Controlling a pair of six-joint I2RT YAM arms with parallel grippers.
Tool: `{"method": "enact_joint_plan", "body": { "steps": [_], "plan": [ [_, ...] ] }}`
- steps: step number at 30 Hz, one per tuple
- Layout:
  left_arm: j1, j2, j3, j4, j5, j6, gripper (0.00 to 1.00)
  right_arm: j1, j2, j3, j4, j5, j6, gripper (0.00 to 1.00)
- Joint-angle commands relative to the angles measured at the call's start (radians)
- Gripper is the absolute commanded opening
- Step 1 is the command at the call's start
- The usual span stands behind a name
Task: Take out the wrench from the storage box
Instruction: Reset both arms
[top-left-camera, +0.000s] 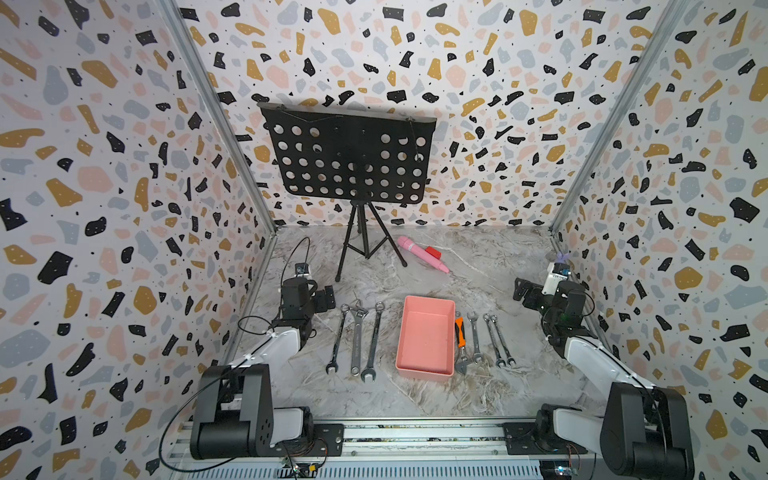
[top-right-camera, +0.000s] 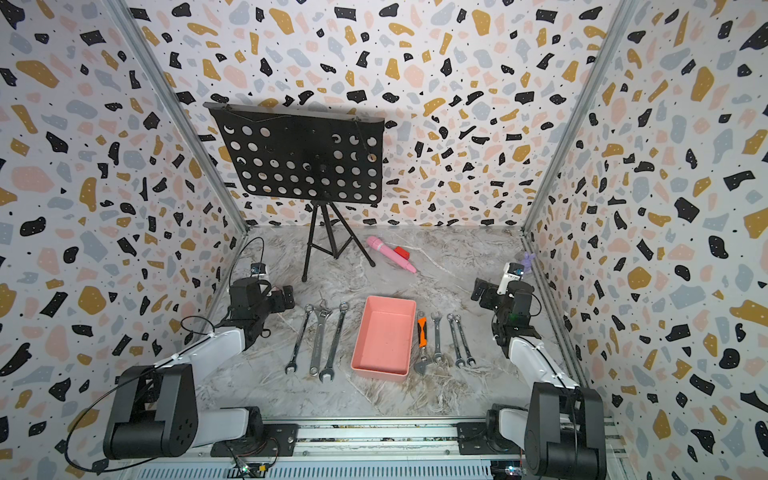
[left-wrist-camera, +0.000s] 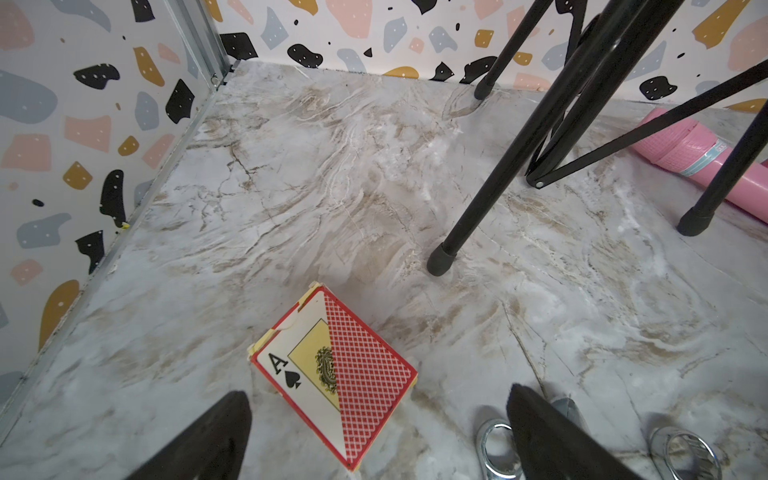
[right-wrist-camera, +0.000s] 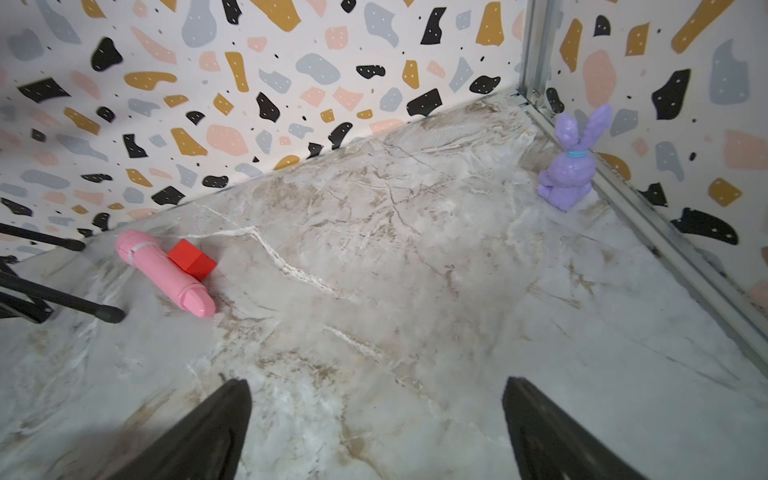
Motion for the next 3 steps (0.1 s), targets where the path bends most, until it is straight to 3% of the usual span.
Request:
{"method": "enact_joint_plan", "body": {
  "steps": [1, 3],
  "plan": [
    [0.002, -0.020, -0.010, 0.064, -0.015, -0.011, 1.00, 0.001, 0.031, -0.019, 0.024, 0.092, -0.075, 1.00],
    [0.002, -0.018, -0.006, 0.063, -0.016, -0.009, 1.00, 0.001, 0.034, -0.018, 0.026, 0.098, -0.100, 1.00]
  ]
}}
